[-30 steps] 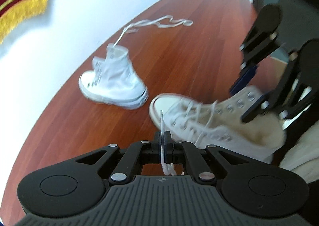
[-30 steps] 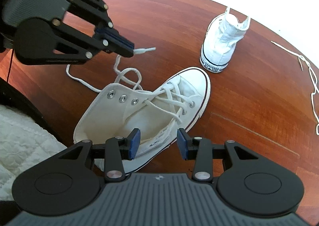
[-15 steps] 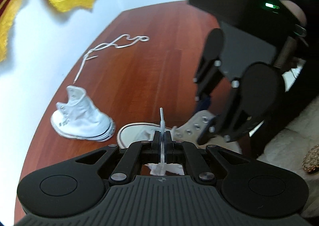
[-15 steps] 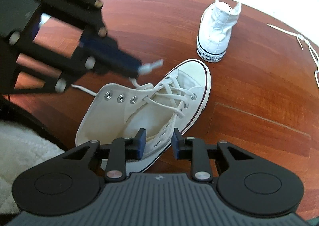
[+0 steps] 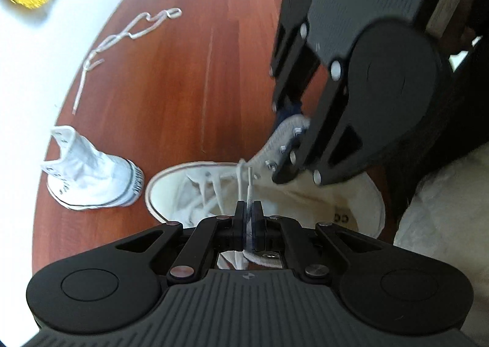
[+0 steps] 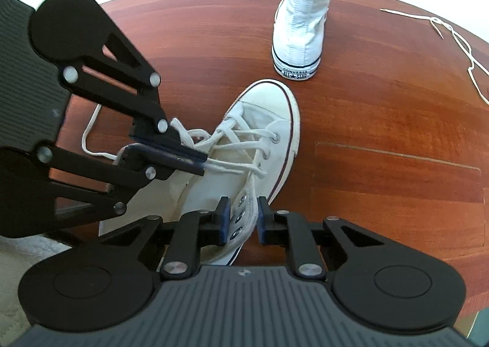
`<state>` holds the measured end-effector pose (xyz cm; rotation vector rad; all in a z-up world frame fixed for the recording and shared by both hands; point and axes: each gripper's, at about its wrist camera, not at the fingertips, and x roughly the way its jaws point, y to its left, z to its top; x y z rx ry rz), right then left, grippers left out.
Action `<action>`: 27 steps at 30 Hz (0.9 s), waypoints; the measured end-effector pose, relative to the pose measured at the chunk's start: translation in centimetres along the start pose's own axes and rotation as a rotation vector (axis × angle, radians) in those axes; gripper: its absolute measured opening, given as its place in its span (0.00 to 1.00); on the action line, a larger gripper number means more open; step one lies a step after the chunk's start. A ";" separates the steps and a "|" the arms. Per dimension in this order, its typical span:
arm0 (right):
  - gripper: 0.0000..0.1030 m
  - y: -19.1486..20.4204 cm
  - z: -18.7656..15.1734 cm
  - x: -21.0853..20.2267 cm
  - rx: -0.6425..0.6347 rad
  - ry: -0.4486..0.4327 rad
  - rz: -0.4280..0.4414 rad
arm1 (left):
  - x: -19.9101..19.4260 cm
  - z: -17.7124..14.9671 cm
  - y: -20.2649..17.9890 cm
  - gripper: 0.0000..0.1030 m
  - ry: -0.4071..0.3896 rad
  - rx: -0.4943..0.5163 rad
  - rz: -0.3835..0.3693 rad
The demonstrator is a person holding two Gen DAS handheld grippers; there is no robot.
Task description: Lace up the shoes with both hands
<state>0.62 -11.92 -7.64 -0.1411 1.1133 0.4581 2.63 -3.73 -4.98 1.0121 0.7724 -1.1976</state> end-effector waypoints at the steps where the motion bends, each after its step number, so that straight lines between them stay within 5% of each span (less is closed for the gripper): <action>1: 0.18 -0.1 -0.1 0.0 0.005 -0.002 0.000 | 0.2 0.0 0.1 0.03 0.005 -0.002 -0.003; 27: 0.18 -0.5 -0.6 0.1 0.029 -0.022 0.009 | 1.9 0.9 -0.5 0.03 0.074 0.002 -0.009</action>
